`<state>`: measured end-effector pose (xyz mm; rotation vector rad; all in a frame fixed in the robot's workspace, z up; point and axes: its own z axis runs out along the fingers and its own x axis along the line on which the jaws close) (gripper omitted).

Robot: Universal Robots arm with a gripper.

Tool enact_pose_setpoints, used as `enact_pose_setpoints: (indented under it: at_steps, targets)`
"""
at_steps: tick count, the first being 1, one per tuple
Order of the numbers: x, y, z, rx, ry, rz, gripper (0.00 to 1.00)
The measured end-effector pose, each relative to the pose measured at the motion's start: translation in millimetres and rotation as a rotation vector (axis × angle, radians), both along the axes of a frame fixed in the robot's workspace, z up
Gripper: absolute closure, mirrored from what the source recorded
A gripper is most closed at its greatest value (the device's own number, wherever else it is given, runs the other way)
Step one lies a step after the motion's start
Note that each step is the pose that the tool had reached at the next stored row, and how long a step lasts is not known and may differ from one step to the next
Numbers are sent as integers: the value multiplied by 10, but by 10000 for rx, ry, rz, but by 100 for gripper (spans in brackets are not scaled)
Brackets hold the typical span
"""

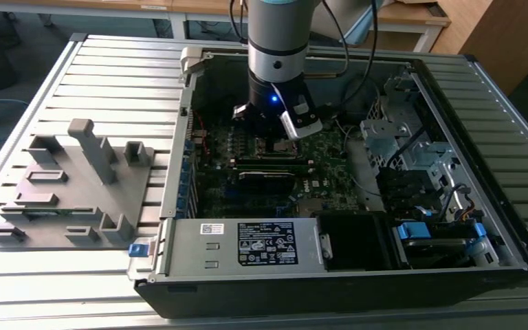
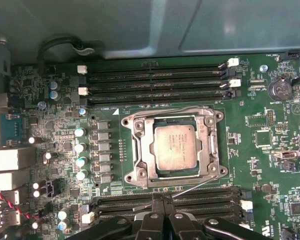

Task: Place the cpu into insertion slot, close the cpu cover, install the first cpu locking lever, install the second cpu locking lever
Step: 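Install the second cpu locking lever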

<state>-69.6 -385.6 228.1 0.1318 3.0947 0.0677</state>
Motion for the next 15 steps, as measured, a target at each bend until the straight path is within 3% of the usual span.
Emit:
enact_pose_setpoints:
  at_steps: [15]
  targets:
    - [0,0,-25,-4,0,0,90]
